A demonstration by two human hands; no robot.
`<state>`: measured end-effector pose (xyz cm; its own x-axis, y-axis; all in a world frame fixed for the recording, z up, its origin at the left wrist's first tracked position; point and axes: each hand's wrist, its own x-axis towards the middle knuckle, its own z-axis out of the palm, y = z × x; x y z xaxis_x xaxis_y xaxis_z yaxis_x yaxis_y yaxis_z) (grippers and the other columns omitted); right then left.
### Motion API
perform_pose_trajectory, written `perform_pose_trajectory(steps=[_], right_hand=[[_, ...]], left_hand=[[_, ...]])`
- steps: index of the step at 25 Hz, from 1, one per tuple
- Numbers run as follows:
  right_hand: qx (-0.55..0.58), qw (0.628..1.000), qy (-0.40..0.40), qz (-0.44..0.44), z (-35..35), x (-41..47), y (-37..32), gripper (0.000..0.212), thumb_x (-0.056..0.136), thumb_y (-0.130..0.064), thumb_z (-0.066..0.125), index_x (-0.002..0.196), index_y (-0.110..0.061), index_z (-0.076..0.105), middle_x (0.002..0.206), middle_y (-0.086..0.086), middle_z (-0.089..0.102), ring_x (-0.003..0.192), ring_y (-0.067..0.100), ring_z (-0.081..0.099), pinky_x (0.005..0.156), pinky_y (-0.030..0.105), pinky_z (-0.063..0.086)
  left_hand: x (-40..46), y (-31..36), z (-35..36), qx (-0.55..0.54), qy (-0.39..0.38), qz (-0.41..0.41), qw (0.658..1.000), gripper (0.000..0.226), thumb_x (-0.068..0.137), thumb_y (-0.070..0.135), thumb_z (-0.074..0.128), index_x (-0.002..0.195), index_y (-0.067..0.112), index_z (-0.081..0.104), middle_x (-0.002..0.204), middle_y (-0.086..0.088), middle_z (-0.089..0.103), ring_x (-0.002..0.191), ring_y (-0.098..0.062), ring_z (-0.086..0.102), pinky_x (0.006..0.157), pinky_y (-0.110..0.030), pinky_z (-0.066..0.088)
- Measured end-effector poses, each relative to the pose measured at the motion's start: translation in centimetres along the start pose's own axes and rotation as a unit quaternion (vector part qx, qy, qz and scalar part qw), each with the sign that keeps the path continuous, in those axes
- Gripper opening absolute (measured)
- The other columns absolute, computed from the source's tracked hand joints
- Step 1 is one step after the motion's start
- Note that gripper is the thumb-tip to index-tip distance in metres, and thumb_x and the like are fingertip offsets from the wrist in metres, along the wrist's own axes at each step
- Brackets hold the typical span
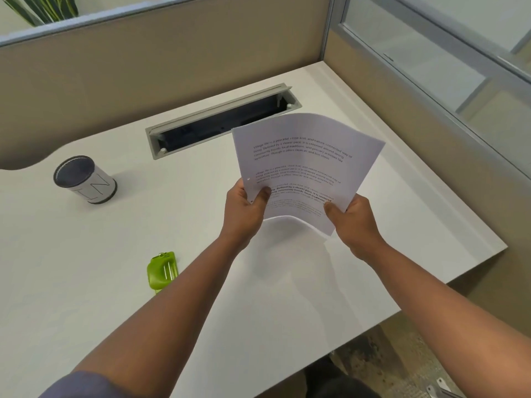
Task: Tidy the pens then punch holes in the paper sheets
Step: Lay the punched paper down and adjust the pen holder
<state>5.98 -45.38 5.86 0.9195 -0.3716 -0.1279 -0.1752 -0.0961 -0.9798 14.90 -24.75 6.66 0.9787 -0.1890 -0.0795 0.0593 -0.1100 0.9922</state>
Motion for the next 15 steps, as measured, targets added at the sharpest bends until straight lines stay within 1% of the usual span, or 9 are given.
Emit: perform_pose_trajectory(steps=[3, 5, 7, 9, 11, 13, 15], right_hand=[[0.0, 1.0, 0.002, 0.021, -0.1, 0.0, 0.2, 0.032, 0.097, -0.008, 0.058, 0.102, -0.036, 0.072, 0.102, -0.019, 0.078, 0.096, 0.005, 0.073, 0.082, 0.024, 0.057], [0.004, 1.0, -0.004, 0.024, -0.4, 0.0, 0.1, 0.033, 0.097, -0.006, 0.06, 0.101, -0.036, 0.072, 0.102, -0.02, 0.078, 0.096, 0.004, 0.073, 0.08, 0.02, 0.057], [0.024, 0.999, -0.016, 0.027, -1.0, 0.1, -0.2, 0.031, 0.096, -0.004, 0.064, 0.103, -0.033, 0.074, 0.103, -0.015, 0.079, 0.097, 0.007, 0.074, 0.081, 0.02, 0.059], [0.074, 0.995, -0.032, 0.051, -1.9, 0.2, -0.3, 0.027, 0.093, -0.004, 0.069, 0.109, -0.025, 0.074, 0.108, -0.005, 0.079, 0.101, 0.016, 0.074, 0.086, 0.027, 0.058], [0.146, 0.984, -0.015, 0.099, -2.3, -0.1, -0.2, 0.026, 0.089, -0.006, 0.073, 0.11, -0.02, 0.071, 0.106, -0.005, 0.079, 0.098, 0.018, 0.07, 0.085, 0.031, 0.052], [0.225, 0.961, 0.003, 0.158, -1.8, -0.8, 0.1, 0.024, 0.086, -0.01, 0.076, 0.104, -0.023, 0.067, 0.096, -0.007, 0.075, 0.096, 0.018, 0.066, 0.089, 0.038, 0.047], [0.296, 0.936, -0.03, 0.19, -0.7, -1.7, 0.3, 0.025, 0.084, -0.01, 0.077, 0.1, -0.024, 0.064, 0.095, -0.003, 0.072, 0.095, 0.021, 0.067, 0.094, 0.042, 0.049]], left_hand=[[-0.2, 0.2, 0.0, -0.003, -0.006, 0.0, 1.0, 0.021, 0.1, 0.014, 0.064, 0.115, 0.027, 0.072, 0.106, 0.017, 0.077, 0.099, -0.005, 0.072, 0.079, -0.017, 0.056], [0.0, 0.4, -0.1, -0.001, -0.007, -0.007, 1.0, 0.02, 0.1, 0.015, 0.065, 0.107, 0.032, 0.074, 0.099, 0.02, 0.078, 0.092, -0.003, 0.073, 0.076, -0.018, 0.056], [0.3, 0.6, -0.5, -0.018, 0.005, -0.026, 0.999, 0.018, 0.099, 0.015, 0.066, 0.103, 0.029, 0.075, 0.096, 0.017, 0.08, 0.09, -0.006, 0.075, 0.078, -0.024, 0.059], [0.8, 0.7, -1.1, -0.086, 0.024, -0.075, 0.993, 0.015, 0.097, 0.011, 0.067, 0.105, 0.022, 0.074, 0.1, 0.008, 0.081, 0.094, -0.014, 0.076, 0.084, -0.034, 0.06], [0.9, 0.8, -1.7, -0.183, 0.031, -0.131, 0.974, 0.019, 0.097, 0.008, 0.067, 0.112, 0.019, 0.072, 0.109, 0.001, 0.08, 0.102, -0.02, 0.075, 0.088, -0.04, 0.06], [0.7, 0.8, -1.9, -0.273, 0.033, -0.174, 0.946, 0.027, 0.096, 0.007, 0.066, 0.121, 0.018, 0.069, 0.119, -0.004, 0.077, 0.109, -0.022, 0.073, 0.088, -0.042, 0.06], [0.4, 0.6, -1.5, -0.33, 0.036, -0.194, 0.923, 0.031, 0.096, 0.005, 0.066, 0.125, 0.017, 0.066, 0.123, -0.006, 0.076, 0.109, -0.022, 0.073, 0.086, -0.041, 0.061]])
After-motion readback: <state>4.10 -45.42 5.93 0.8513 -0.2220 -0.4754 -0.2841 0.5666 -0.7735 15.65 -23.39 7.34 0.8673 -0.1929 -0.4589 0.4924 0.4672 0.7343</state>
